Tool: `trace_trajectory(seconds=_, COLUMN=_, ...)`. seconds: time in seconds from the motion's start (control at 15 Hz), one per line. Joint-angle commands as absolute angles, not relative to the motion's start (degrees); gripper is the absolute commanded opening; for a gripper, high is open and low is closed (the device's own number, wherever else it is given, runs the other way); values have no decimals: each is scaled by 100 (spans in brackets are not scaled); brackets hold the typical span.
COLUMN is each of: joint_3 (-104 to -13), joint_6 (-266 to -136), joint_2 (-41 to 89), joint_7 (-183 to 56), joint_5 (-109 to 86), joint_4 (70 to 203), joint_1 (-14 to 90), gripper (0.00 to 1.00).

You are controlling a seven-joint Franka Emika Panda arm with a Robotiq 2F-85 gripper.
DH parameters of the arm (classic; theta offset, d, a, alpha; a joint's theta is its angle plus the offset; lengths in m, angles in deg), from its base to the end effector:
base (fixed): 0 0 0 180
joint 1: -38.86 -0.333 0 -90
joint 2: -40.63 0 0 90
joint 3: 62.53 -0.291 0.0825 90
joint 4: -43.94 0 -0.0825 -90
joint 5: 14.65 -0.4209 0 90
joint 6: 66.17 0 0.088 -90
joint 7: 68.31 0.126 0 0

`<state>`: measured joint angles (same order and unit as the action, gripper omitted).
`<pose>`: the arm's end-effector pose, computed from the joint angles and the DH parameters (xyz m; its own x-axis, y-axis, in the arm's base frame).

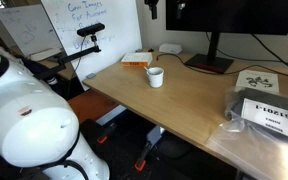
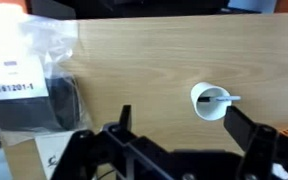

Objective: Move the white cup to the right

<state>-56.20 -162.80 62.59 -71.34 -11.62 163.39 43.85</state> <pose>0.4710 -0.1049 0.5321 0.9914 -0.1295 -0.0176 -0.1294 -0.9915 0.0103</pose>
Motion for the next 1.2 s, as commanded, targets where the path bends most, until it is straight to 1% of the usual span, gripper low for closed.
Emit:
trace_trajectory(seconds=0.0, joint_3=-5624, joint_6=-16267, joint_2=6253, joint_7=-7138, joint_5=-1165, joint_4=16321, joint_1=4392, gripper=100)
trace_trajectory(seconds=0.2, joint_3=-5624, joint_6=-16267, joint_2=6253, joint_7=-7138, joint_5=-1165, joint_4=16320, joint_1=4392, gripper=100)
trace_trajectory(seconds=0.4, joint_3=-5732, joint_6=-16567, joint_2=6013, joint_7=-6435, joint_5=-1427, joint_4=16396, joint_1=4391, gripper=100)
trace_trajectory(seconds=0.6, joint_3=-5974, joint_6=-17260, joint_2=5618, joint_7=-5240, joint_5=-1638, joint_4=16686, joint_1=4421, gripper=100)
trace_trajectory(seconds=0.8, joint_3=-6083, joint_6=-18539, joint_2=5082, joint_7=-4525, joint_5=-1753, joint_4=17138, joint_1=4400, gripper=100)
trace_trajectory(seconds=0.93, joint_3=-6024, joint_6=-19100, joint_2=4679, joint_7=-4717, joint_5=-1832, joint_4=17318, joint_1=4367, gripper=100)
trace_trajectory(seconds=1.13, joint_3=-5909, joint_6=-19458, joint_2=4140, joint_7=-5298, joint_5=-2186, joint_4=17394, joint_1=4354, gripper=100)
